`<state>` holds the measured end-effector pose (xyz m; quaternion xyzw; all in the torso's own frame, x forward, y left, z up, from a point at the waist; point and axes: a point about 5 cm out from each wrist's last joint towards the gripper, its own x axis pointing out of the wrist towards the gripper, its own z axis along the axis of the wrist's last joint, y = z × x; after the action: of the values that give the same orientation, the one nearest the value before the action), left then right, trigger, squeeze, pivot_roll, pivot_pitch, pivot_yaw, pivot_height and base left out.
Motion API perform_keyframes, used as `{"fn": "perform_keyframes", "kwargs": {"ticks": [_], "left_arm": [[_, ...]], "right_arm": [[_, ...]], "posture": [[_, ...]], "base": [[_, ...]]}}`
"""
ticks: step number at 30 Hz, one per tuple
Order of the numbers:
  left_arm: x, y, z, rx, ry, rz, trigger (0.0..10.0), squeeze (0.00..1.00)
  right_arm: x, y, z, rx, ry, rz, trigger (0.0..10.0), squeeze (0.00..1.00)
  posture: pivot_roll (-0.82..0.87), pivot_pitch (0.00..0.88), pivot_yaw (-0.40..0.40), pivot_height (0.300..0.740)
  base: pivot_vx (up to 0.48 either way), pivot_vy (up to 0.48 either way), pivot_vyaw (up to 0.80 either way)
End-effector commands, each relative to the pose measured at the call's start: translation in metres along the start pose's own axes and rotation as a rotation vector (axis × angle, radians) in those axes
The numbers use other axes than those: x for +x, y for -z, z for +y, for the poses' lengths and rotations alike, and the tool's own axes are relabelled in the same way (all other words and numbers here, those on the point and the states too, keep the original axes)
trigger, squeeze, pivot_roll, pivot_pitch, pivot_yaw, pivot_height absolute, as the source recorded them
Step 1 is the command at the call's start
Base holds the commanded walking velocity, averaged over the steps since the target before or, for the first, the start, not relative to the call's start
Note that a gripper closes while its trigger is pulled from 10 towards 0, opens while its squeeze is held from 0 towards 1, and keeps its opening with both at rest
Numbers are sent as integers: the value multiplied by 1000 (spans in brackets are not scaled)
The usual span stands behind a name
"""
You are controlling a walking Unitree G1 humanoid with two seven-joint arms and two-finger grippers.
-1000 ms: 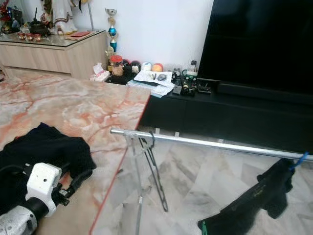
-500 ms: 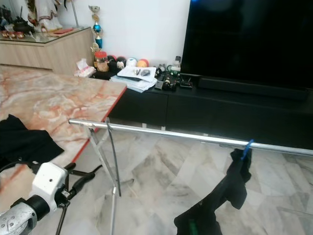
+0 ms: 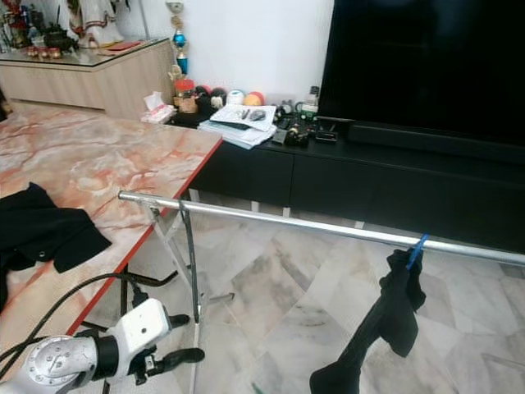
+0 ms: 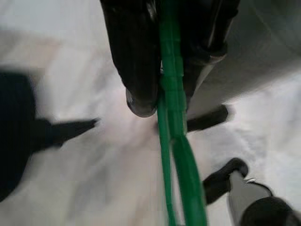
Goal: Hang hanger
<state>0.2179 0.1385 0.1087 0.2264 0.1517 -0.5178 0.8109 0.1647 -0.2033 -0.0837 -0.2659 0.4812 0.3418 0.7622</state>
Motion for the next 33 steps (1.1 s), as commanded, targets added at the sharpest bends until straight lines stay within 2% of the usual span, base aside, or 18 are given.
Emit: {"fn": "perform_keyframes", "kwargs": {"ticks": [1, 2, 4, 5, 7, 8, 9, 12, 14, 16, 18, 19, 22, 24, 27, 28, 30, 33], "left_arm": [[2, -2, 3, 40, 21, 10, 10000, 0], [2, -2, 3, 40, 21, 10, 10000, 0], [5, 0, 8, 32, -30, 5, 10000, 0], [4, 6, 18, -54, -150, -39, 10000, 0], [4, 6, 18, -54, -150, -39, 10000, 0], [-6, 17, 32, -196, -379, -83, 10000, 0], [-11, 23, 36, -239, -458, -92, 10000, 0], [-21, 35, 37, -307, -567, -89, 10000, 0], [-31, 51, 29, -376, -626, -58, 10000, 0], [-33, 55, 27, -399, -638, -52, 10000, 0], [-37, 79, 22, -469, -707, 2, 10000, 0], [-37, 79, 22, -469, -707, 2, 10000, 0], [-38, 100, 21, -506, -778, 84, 10000, 0], [-36, 132, 17, -624, -851, 179, 10000, 0], [-32, 155, 9, -729, -880, 238, 10000, 0], [-32, 155, 9, -729, -880, 238, 10000, 0], [-25, 177, -10, -803, -857, 341, 10000, 0], [-18, 198, -41, -886, -808, 464, 10000, 0]], "right_arm": [[-29, -27, -63, -86, 66, -129, 10000, 0], [-29, -27, -63, -86, 66, -129, 10000, 0], [-35, -34, -77, -57, 123, -151, 10000, 0], [-32, -36, -77, 11, 156, -148, 10000, 0], [-32, -36, -77, 11, 156, -148, 10000, 0], [-24, -36, -65, 114, 140, -160, 10000, 0], [-20, -36, -59, 154, 127, -166, 10000, 0], [-13, -34, -46, 224, 91, -173, 10000, 0], [-5, -27, -29, 275, 65, -139, 10000, 0], [-3, -25, -25, 287, 63, -129, 10000, 0], [2, -18, -11, 349, 54, -102, 10000, 0], [2, -18, -11, 349, 54, -102, 10000, 0], [5, -12, -5, 414, 99, -72, 10000, 0], [6, -6, -2, 567, 186, -61, 10000, 0], [6, -3, -1, 678, 253, -63, 10000, 0], [6, -3, -1, 678, 253, -63, 10000, 0], [7, -1, 1, 810, 300, -71, 10000, 0], [8, -2, 3, 904, 324, -88, 10000, 0]], "posture": [[171, 0, -12, 740], [171, 0, -12, 740], [152, 0, -4, 740], [155, 0, -2, 740], [155, 0, -2, 740], [172, 0, -3, 740], [172, 0, -3, 740], [189, 0, -8, 740], [199, 0, -11, 740], [199, 0, -11, 740], [221, 0, -23, 740], [221, 0, -23, 740], [222, 0, -22, 740], [223, 0, -22, 740], [222, 0, -18, 740], [222, 0, -18, 740], [218, 0, -16, 740], [212, 0, -12, 740]], "base": [[0, 0, 0], [0, 0, 0], [0, 0, 0], [0, 0, 0], [0, 0, 0], [0, 0, 0], [0, 0, 0], [0, 0, 0], [0, 0, 0], [0, 0, 0], [0, 0, 0], [0, 0, 0], [0, 0, 0], [0, 0, 0], [0, 0, 0], [0, 0, 0], [0, 0, 0], [0, 0, 0]]}}
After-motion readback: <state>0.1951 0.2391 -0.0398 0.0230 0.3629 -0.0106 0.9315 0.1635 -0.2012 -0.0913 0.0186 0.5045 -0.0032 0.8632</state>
